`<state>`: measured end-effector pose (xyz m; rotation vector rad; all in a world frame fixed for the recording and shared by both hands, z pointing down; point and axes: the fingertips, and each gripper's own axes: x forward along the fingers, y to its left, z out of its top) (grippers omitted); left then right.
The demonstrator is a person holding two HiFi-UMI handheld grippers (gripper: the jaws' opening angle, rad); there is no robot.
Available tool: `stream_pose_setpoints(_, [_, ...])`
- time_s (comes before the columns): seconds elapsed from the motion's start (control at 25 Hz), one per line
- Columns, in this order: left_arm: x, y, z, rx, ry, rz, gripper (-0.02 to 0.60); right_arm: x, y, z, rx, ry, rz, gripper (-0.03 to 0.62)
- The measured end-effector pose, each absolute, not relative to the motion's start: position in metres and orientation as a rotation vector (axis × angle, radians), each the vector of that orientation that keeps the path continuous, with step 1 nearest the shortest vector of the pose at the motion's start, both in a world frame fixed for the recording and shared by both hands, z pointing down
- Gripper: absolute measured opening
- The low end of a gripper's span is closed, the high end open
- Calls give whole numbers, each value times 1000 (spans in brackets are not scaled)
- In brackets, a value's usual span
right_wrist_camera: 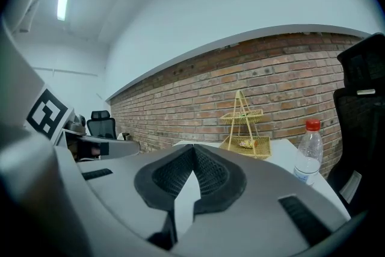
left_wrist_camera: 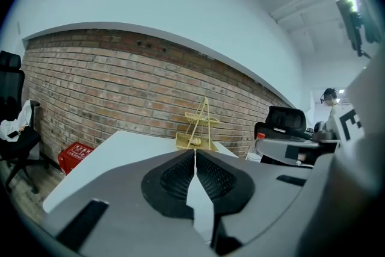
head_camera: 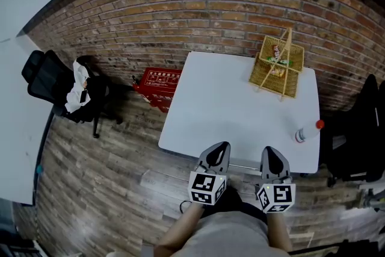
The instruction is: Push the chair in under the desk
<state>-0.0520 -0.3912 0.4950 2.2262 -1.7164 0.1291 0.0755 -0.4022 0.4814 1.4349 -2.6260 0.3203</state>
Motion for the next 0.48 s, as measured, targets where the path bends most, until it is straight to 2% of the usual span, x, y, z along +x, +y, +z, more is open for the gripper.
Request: stream_pose_setpoints(0.48, [-48,-399,498,2235,-1710,148,21,77,-412,483,1440,-2620,334,15])
